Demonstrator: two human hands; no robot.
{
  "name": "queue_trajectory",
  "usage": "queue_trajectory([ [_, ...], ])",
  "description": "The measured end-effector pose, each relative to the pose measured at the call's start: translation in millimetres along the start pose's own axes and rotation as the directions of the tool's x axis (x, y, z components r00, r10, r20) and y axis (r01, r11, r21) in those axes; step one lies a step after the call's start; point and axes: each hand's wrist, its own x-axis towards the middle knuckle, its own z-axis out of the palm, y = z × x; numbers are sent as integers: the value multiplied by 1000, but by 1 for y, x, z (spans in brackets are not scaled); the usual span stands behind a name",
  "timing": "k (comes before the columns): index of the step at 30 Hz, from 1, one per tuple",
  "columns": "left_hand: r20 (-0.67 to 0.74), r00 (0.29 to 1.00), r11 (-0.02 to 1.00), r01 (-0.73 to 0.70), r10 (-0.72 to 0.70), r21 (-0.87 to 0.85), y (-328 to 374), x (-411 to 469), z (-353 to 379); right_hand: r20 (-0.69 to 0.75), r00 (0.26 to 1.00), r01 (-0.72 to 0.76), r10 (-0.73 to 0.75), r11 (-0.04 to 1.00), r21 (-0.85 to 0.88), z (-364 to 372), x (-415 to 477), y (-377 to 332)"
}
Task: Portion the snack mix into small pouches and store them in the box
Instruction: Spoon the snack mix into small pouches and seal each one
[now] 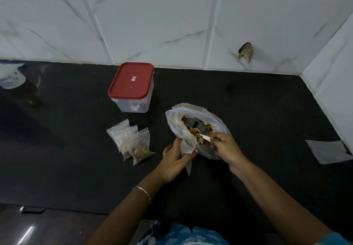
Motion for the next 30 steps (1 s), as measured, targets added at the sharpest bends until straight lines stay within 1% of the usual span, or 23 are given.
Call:
queue_trajectory([
  [3,-142,988,998,-55,56,12,-6,-2,1,14,999,-38,37,998,46,-3,-2,-8],
  [6,-224,971,996,-76,84,43,-11,-4,-1,23,999,-50,48,996,74,-8,-4,-15],
  [8,-258,964,998,-67,65,-2,-14,-3,-5,27,998,-60,58,994,93,-11,-4,-17],
  [11,-266,963,991,-79,48,-108,-14,0,-13,46,997,-61,56,990,129,-17,-5,-20],
  [13,-262,963,987,-102,68,-122,-11,6,-18,59,997,-55,46,987,154,-21,-6,-23],
  [20,-273,953,992,-125,129,35,4,29,-26,50,999,4,-11,990,144,-36,-16,-33],
  [26,-278,951,979,-81,133,188,6,39,-20,55,996,58,-66,989,138,-50,-32,-48],
  [30,-278,949,972,-86,147,219,9,44,-17,76,991,101,-112,986,135,-53,-39,-60],
])
